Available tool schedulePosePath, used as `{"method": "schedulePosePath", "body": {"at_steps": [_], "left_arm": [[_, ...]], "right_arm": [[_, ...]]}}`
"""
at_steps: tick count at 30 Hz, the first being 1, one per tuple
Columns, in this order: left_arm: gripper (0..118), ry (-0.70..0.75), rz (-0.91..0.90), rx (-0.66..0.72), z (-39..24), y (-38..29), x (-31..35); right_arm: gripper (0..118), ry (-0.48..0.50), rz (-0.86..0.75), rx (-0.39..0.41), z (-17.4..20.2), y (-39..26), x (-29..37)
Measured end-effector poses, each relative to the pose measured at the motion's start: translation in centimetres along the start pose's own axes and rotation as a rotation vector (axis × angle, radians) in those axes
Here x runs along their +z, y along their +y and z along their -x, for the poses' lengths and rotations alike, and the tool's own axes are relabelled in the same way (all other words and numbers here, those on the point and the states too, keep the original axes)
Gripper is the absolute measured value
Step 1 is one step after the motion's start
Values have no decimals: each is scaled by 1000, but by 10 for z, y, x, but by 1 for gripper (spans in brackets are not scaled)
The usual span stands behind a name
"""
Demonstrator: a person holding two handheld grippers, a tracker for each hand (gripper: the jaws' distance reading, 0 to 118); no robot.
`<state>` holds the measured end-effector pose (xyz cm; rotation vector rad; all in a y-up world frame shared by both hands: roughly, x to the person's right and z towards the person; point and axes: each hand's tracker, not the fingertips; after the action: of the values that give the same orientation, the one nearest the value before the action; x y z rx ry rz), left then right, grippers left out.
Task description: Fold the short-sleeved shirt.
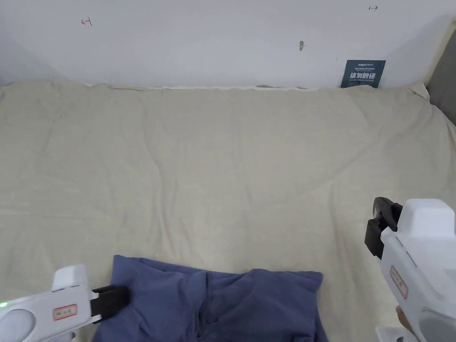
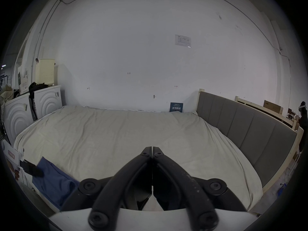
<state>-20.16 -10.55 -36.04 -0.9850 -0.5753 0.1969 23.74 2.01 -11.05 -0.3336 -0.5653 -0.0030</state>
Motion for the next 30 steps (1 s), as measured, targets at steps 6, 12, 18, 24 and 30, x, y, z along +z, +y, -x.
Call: {"method": "schedulePosePath", "body": {"at_steps": [6,12,18,24,30], "left_arm": [[11,112,5,-67,-35,10,35],[12,15,48,-225,-121,19,20],[12,-107,151,-352,-212,1,-32],[22,-134,295,-432,-269,-38,-100],[96,-100,332,-442,-289,-64,-122]], "right_arm": [[2,18,-4,-3,4,-2,1],[2,21,-3,-15,0,-5,5],[2,-6,-4,-38,-16,-8,9],[2,-50,2,-47,-36,-13,13],[2,-90,23,-53,-53,-19,17]]}}
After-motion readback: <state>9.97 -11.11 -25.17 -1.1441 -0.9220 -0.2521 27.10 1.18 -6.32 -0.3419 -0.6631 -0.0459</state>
